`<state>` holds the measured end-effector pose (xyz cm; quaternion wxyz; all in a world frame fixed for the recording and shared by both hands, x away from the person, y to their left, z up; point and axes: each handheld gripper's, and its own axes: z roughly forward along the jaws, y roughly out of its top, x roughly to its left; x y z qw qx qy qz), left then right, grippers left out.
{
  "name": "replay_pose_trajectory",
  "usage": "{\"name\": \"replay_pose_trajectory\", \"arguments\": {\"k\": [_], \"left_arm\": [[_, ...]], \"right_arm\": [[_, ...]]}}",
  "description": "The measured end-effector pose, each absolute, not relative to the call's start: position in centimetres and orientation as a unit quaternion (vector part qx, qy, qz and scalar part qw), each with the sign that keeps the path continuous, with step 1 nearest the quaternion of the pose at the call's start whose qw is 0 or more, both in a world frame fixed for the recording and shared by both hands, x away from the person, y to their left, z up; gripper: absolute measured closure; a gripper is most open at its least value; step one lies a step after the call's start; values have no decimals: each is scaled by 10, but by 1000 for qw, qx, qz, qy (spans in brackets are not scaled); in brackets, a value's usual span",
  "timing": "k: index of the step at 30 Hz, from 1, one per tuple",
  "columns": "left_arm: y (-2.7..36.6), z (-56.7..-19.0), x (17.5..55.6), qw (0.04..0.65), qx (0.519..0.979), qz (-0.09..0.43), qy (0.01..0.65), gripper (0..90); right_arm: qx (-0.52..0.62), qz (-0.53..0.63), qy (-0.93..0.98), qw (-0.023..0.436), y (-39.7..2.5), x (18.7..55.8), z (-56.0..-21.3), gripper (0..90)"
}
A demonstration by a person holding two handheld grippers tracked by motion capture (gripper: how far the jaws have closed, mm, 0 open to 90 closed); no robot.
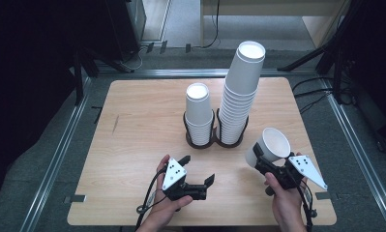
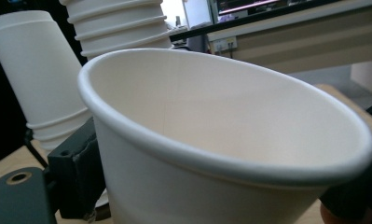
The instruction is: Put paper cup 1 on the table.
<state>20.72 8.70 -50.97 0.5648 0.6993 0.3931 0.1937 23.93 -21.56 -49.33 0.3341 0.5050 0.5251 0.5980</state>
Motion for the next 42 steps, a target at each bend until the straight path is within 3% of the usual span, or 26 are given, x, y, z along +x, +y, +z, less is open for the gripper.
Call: {"name": "replay_pose_trajectory", "arguments": {"k": [8, 15, 42], "left_arm": [[89, -511, 209, 562, 698, 196, 399, 9], [92, -512, 211, 560, 696, 197, 403, 9], [96, -515, 215, 553, 695, 199, 415, 9]], "right_arm": [[468, 576, 536, 403, -218, 244, -499, 115], [451, 560, 542, 435, -222, 251, -507, 115], [484, 484, 554, 474, -255, 272, -539, 108]]}}
